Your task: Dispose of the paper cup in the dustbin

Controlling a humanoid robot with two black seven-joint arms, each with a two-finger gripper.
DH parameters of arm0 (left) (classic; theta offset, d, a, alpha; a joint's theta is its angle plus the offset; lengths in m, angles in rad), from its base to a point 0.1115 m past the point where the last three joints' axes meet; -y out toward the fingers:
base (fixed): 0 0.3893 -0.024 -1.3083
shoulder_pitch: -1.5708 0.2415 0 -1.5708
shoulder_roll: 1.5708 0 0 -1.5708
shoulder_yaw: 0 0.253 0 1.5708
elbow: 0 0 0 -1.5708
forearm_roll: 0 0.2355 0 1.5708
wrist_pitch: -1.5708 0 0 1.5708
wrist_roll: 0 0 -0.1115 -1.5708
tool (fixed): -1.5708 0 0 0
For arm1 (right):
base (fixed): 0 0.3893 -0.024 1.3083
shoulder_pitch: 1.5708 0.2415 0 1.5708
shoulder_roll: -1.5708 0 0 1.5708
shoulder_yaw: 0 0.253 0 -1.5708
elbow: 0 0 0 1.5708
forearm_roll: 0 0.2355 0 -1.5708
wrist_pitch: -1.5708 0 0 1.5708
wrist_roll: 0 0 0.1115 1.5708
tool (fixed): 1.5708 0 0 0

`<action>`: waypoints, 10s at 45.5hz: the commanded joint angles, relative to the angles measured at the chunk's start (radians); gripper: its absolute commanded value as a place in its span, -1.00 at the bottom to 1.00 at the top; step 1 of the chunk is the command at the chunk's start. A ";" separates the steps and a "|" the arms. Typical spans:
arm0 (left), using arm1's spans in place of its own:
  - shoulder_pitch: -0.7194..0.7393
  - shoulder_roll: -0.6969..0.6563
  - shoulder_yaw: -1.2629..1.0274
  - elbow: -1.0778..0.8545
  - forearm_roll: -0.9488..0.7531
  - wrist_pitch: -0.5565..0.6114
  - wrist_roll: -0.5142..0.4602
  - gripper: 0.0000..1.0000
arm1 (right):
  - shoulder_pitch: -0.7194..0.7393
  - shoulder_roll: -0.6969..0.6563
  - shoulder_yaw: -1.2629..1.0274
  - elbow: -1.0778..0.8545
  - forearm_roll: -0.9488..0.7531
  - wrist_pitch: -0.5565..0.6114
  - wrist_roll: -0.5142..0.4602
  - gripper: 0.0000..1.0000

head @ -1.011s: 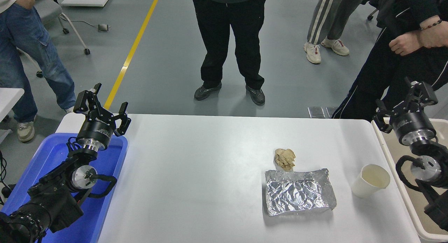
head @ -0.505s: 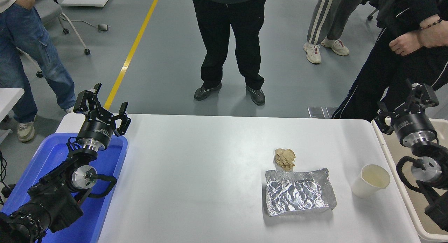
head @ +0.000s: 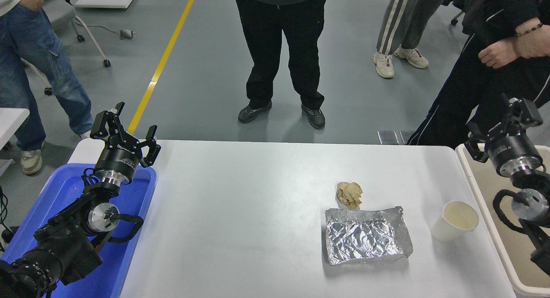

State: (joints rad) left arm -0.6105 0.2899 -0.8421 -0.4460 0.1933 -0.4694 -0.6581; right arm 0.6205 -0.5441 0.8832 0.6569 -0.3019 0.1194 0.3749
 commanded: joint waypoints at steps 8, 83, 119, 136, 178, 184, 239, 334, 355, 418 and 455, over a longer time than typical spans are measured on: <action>0.000 0.000 0.000 0.000 0.000 0.000 0.000 1.00 | 0.217 -0.171 -0.567 0.001 -0.003 -0.032 0.001 1.00; 0.000 0.000 0.000 0.000 0.000 0.000 0.000 1.00 | 0.552 -0.318 -1.537 0.290 -0.852 -0.033 0.012 0.99; 0.000 0.000 0.000 0.000 0.000 0.000 0.000 1.00 | 0.377 -0.103 -1.507 -0.002 -0.717 -0.107 0.012 0.54; 0.000 0.000 0.000 0.000 0.000 0.000 0.000 1.00 | 0.364 -0.105 -1.521 0.001 -0.715 -0.089 0.013 -1.00; 0.000 0.000 0.000 0.000 0.000 0.000 0.000 1.00 | 0.626 -0.428 -1.412 0.302 -0.586 -0.054 0.145 -1.00; 0.000 0.000 0.000 0.000 0.000 0.000 0.000 1.00 | 0.671 -0.503 -1.356 0.355 -0.583 -0.001 0.145 -1.00; 0.000 0.000 0.000 0.000 0.000 0.000 0.000 1.00 | 0.562 -0.542 -1.110 -0.077 -0.458 0.217 0.133 -1.00; 0.000 0.000 0.000 0.001 0.000 0.000 0.000 1.00 | 0.074 0.127 -1.089 -0.770 -0.178 -0.161 -0.241 0.95; 0.000 0.000 0.000 0.000 0.000 0.000 0.000 1.00 | 0.392 -0.054 -0.893 -0.586 -0.068 -0.139 -0.238 0.98; 0.000 0.000 0.000 0.000 0.000 0.000 0.000 1.00 | -0.062 -0.013 0.184 0.135 0.050 -0.030 0.099 0.99; 0.000 0.000 0.000 0.000 0.000 0.000 0.000 1.00 | -0.189 0.162 0.197 0.107 0.038 -0.017 0.134 0.99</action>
State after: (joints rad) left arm -0.6105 0.2899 -0.8421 -0.4461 0.1933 -0.4694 -0.6581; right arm 0.4440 -0.3944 1.0818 0.7668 -0.2592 0.1016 0.5051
